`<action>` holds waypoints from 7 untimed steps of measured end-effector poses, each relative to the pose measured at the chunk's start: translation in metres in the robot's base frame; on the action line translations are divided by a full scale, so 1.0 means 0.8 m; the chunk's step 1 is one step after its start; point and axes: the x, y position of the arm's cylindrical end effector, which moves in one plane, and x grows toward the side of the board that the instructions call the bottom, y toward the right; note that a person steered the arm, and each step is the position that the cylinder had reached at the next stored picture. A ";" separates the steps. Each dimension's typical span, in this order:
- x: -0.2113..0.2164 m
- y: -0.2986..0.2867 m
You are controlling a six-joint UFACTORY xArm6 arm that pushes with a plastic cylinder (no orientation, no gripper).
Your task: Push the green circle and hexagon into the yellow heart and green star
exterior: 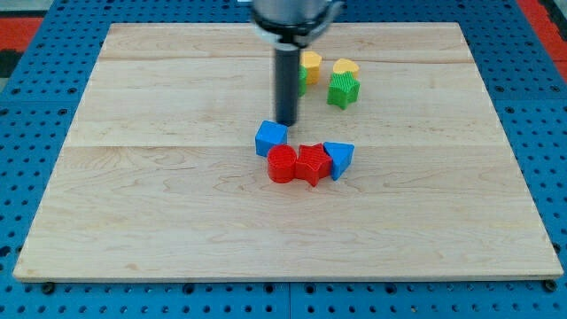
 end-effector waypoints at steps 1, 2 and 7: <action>-0.044 -0.028; -0.083 -0.027; -0.135 0.009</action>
